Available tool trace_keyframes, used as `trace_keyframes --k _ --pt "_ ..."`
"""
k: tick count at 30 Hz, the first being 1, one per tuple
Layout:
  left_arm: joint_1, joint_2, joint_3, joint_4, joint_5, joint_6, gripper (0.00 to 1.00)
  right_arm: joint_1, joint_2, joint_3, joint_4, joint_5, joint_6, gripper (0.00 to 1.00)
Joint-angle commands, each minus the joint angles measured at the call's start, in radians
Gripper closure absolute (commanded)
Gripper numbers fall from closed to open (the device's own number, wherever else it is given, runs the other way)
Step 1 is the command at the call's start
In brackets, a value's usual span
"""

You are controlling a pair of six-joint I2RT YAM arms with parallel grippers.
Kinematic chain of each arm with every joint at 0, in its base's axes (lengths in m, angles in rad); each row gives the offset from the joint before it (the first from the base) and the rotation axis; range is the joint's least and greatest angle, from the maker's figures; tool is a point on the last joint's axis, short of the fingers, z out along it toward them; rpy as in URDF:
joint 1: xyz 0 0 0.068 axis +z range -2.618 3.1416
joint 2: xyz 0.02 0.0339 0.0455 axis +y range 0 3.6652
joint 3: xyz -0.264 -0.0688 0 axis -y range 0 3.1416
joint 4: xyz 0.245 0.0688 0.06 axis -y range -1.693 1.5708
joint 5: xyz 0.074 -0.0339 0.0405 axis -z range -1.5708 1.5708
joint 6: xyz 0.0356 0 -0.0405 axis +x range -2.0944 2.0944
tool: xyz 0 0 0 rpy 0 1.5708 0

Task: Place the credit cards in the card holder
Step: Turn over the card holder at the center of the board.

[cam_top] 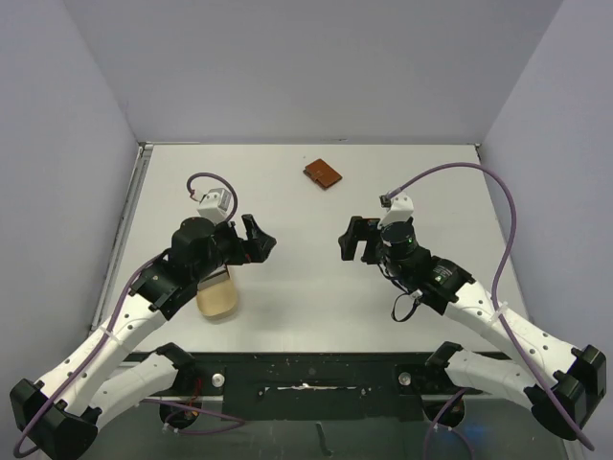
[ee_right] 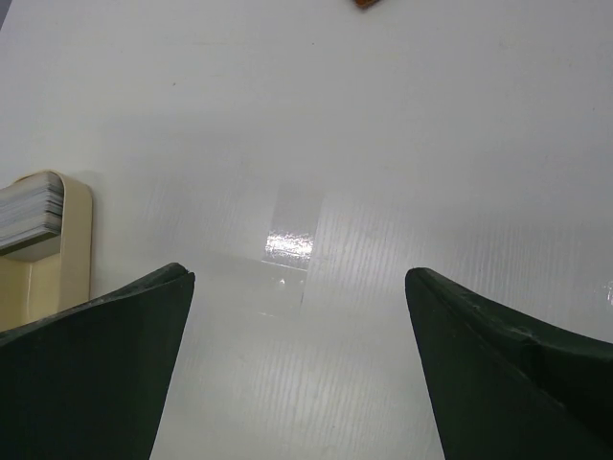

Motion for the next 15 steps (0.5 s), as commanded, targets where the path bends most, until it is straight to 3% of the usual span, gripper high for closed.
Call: trace_keyframes --k 1,6,13,15 --pt "0.006 -0.009 0.007 0.060 -0.016 0.024 0.06 -0.002 -0.003 0.011 0.092 0.004 -0.033 0.02" --pt "0.006 -0.005 -0.002 0.050 -0.044 0.027 0.06 -0.004 0.077 0.051 0.133 0.045 -0.115 0.02" --pt "0.008 -0.001 -0.001 -0.015 -0.105 0.033 0.06 -0.054 0.331 0.222 0.158 0.057 -0.306 0.00" --pt "0.007 -0.010 -0.012 -0.030 -0.131 0.054 0.07 -0.083 0.414 0.272 0.176 0.048 -0.358 0.05"
